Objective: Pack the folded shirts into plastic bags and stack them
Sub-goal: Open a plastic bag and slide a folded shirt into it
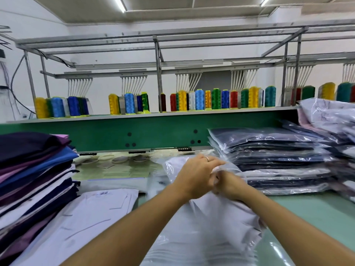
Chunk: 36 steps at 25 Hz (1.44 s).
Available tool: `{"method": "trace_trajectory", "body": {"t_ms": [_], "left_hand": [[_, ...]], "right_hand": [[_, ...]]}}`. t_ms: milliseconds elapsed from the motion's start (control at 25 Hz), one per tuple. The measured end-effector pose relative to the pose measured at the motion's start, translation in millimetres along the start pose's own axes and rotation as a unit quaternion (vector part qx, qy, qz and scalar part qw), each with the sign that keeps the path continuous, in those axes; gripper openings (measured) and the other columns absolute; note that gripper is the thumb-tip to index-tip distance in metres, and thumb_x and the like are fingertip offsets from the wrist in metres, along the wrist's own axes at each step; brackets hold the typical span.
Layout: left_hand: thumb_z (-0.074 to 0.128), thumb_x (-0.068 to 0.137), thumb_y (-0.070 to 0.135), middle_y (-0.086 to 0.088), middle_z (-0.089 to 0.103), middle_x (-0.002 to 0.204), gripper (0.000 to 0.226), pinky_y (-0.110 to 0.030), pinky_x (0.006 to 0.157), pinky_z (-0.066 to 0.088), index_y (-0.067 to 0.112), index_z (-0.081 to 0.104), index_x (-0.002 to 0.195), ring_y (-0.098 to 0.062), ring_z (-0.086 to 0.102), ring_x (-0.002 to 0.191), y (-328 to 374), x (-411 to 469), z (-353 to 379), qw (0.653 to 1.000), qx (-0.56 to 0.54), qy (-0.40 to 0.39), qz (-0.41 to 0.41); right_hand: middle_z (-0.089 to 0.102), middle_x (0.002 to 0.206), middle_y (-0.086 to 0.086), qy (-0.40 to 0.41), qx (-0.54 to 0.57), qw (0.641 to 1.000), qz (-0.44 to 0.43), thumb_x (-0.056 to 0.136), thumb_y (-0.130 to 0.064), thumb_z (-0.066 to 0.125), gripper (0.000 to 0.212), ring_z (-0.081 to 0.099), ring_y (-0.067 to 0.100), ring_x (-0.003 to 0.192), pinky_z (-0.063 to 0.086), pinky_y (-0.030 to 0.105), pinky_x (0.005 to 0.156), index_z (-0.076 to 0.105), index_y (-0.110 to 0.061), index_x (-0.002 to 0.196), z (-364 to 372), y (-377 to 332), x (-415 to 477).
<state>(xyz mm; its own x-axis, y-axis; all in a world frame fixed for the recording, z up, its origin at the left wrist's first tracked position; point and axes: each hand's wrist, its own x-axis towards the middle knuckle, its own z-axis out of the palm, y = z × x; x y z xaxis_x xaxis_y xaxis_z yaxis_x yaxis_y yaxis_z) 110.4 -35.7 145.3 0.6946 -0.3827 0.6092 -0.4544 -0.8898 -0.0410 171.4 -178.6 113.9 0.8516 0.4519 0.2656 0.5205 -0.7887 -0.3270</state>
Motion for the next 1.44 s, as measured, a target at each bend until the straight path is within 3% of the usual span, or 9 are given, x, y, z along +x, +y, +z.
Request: {"method": "trace_trajectory", "body": {"t_ms": [200, 360, 440, 720, 800, 960, 1160, 1280, 1440], "left_hand": [[0.055, 0.078, 0.013, 0.001, 0.026, 0.162, 0.080, -0.052, 0.112, 0.035, 0.039, 0.035, 0.151, -0.025, 0.024, 0.146, -31, -41, 0, 0.961, -0.071, 0.039, -0.265], [0.055, 0.081, 0.010, 0.005, 0.048, 0.146, 0.090, -0.050, 0.085, 0.058, 0.057, 0.023, 0.149, -0.035, 0.058, 0.116, -38, -65, 5, 0.818, -0.446, 0.014, -0.363], [0.059, 0.085, -0.001, 0.005, 0.057, 0.135, 0.097, -0.053, 0.079, 0.060, 0.068, 0.023, 0.143, -0.042, 0.065, 0.108, -34, -72, 11, 0.806, -0.484, -0.017, -0.341], [0.039, 0.086, -0.016, 0.011, 0.055, 0.125, 0.095, -0.047, 0.077, 0.063, 0.049, 0.025, 0.154, -0.024, 0.072, 0.097, -38, -83, 1, 0.817, -0.471, -0.135, -0.304], [0.041, 0.084, -0.006, 0.005, 0.048, 0.142, 0.092, -0.044, 0.079, 0.062, 0.052, 0.023, 0.153, -0.023, 0.068, 0.098, -37, -86, -11, 0.869, -0.366, -0.091, -0.320], [0.049, 0.092, 0.009, -0.001, 0.010, 0.169, 0.079, -0.059, 0.119, 0.023, 0.047, 0.021, 0.155, -0.029, 0.004, 0.155, -39, -59, -13, 0.964, -0.041, 0.006, -0.264], [0.046, 0.104, 0.013, 0.002, 0.057, 0.145, 0.040, -0.031, 0.116, 0.033, 0.030, 0.064, 0.136, -0.019, 0.045, 0.139, -18, -6, -20, 0.962, -0.211, -0.079, -0.154], [0.047, 0.105, 0.018, -0.002, 0.065, 0.136, 0.035, -0.024, 0.103, 0.039, 0.027, 0.068, 0.132, -0.019, 0.056, 0.127, 4, -4, -19, 0.966, -0.198, -0.127, -0.109], [0.044, 0.105, 0.014, -0.003, 0.058, 0.143, 0.041, -0.029, 0.113, 0.021, 0.029, 0.061, 0.138, -0.022, 0.043, 0.136, 9, -33, -16, 0.974, -0.183, -0.115, -0.067]], "right_hand": [[0.071, 0.085, 0.000, 0.033, 0.151, 0.984, 0.085, 0.069, -0.012, 0.072, 0.018, 0.064, 0.025, 0.085, 0.049, 0.032, 0.070, 0.071, -0.021, 0.085, -9, -2, -4], [0.068, 0.087, 0.004, 0.019, 0.213, 0.971, 0.105, 0.073, -0.009, 0.076, 0.012, 0.060, 0.024, 0.083, 0.042, 0.028, 0.062, 0.071, -0.013, 0.084, -7, -15, 0], [0.067, 0.089, 0.006, 0.018, 0.226, 0.967, 0.112, 0.074, -0.010, 0.076, 0.013, 0.059, 0.024, 0.084, 0.040, 0.027, 0.061, 0.070, -0.009, 0.086, -1, -23, 4], [0.063, 0.097, 0.006, 0.071, 0.177, 0.965, 0.180, 0.083, -0.020, 0.063, 0.016, 0.060, 0.025, 0.092, 0.054, 0.036, 0.082, 0.057, -0.021, 0.098, 20, -40, 17], [0.063, 0.103, 0.006, 0.075, 0.107, 0.976, 0.174, 0.090, -0.029, 0.054, 0.007, 0.059, 0.029, 0.097, 0.048, 0.035, 0.080, 0.056, -0.024, 0.094, 23, -46, 14], [0.068, 0.111, 0.006, 0.091, -0.070, 0.992, 0.060, 0.090, -0.029, 0.045, 0.021, 0.063, 0.032, 0.104, 0.039, 0.034, 0.075, 0.060, -0.021, 0.101, 33, -58, 7], [0.060, 0.132, 0.015, 0.104, -0.165, 0.981, 0.004, 0.100, -0.019, 0.043, 0.035, 0.060, 0.033, 0.116, 0.045, 0.036, 0.084, 0.050, -0.010, 0.133, 40, -79, 4], [0.043, 0.152, 0.023, 0.066, -0.036, 0.997, -0.036, 0.104, -0.007, 0.048, 0.041, 0.051, 0.007, 0.116, 0.032, -0.001, 0.089, 0.041, 0.008, 0.142, 40, -68, -2], [0.035, 0.152, 0.035, 0.055, 0.136, 0.988, 0.041, 0.103, 0.007, 0.041, 0.041, 0.050, -0.012, 0.086, 0.034, -0.004, 0.072, 0.031, 0.023, 0.139, 29, -61, 8]]}}
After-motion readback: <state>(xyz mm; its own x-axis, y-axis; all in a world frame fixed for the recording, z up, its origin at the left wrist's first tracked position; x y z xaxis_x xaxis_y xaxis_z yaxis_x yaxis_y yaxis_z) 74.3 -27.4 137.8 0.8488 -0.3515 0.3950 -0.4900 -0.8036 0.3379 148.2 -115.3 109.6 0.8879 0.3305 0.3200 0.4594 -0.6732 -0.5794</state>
